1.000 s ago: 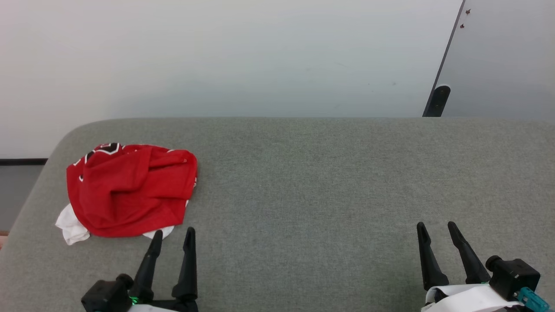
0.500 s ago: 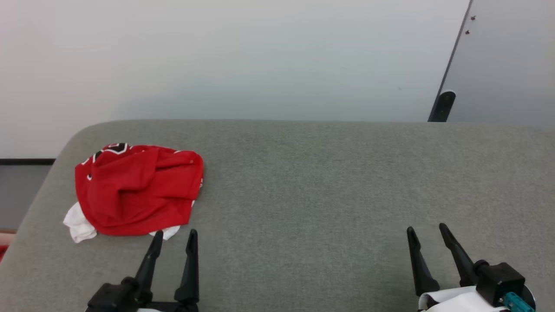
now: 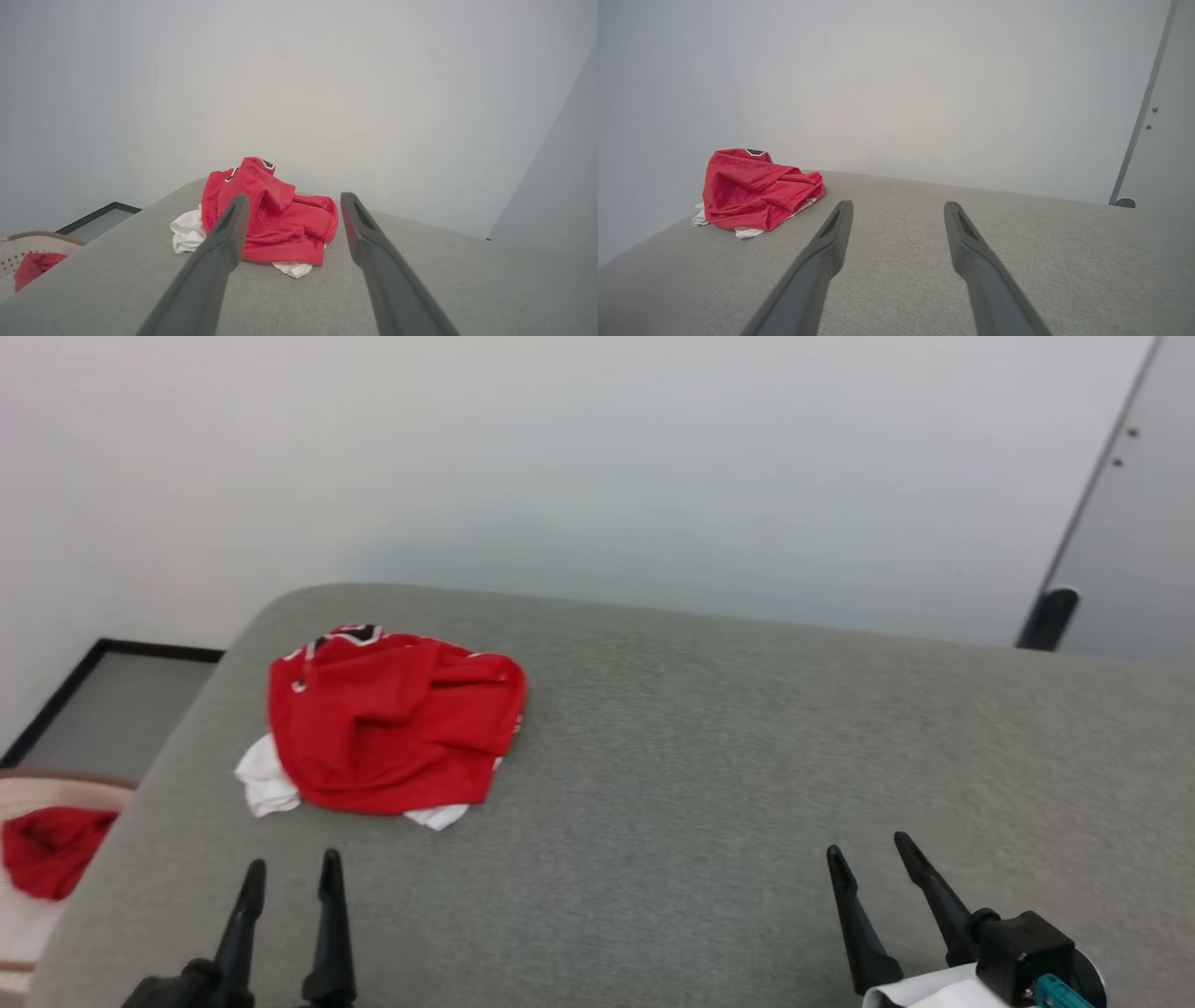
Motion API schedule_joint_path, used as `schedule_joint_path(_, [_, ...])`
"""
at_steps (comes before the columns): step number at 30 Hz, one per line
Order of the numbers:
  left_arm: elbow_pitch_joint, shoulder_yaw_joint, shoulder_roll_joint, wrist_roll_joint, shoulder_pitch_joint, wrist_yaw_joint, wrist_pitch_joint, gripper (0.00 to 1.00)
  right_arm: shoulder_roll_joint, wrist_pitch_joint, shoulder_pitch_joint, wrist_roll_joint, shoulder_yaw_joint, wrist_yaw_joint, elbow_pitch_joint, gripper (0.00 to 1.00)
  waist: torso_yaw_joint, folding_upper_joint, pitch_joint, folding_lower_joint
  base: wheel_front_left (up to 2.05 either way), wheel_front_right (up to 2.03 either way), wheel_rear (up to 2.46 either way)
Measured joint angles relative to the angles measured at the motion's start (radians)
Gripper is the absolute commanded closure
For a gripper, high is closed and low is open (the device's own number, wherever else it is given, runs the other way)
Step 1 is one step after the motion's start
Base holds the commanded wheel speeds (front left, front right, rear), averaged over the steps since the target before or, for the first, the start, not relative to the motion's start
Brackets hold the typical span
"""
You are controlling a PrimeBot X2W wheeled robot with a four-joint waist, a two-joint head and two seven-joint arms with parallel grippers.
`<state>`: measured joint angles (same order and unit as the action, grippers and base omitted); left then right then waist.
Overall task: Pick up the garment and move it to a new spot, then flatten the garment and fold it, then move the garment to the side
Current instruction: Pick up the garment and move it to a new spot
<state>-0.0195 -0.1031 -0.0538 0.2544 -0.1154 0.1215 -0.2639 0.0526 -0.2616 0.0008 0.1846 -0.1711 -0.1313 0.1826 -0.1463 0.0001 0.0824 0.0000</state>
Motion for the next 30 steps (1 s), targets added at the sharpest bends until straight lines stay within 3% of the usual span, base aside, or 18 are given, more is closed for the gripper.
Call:
schedule_joint_path(11, [0.004,-0.047,-0.001,-0.002,-0.037,-0.001,0.0,0.0,-0.001,0.0,0.002,0.027,-0.037,0.0,0.008,0.0,-0.115,0.0,0.034,0.0,0.0,0.0,0.0])
schedule_joint_path(18, [-0.024,-0.067,-0.007,0.05,-0.028,0.002,0.026,0.0,-0.001,0.0,0.009,0.027,-0.044,0.0,0.009,0.0,-0.121,0.0,0.037,0.0001,0.0,0.0,0.0])
schedule_joint_path(23, [-0.023,-0.09,-0.073,0.105,0.061,0.002,0.127,0.0,-0.001,0.0,-0.003,0.022,-0.043,0.0,0.007,0.0,-0.091,0.0,0.013,0.0,0.0,0.0,0.0])
schedule_joint_path(30, [-0.039,-0.12,-0.207,0.244,0.251,0.003,0.388,0.0,0.008,0.0,-0.032,0.013,-0.049,0.0,-0.01,0.0,-0.039,0.0,-0.058,0.0,0.0,0.0,0.0])
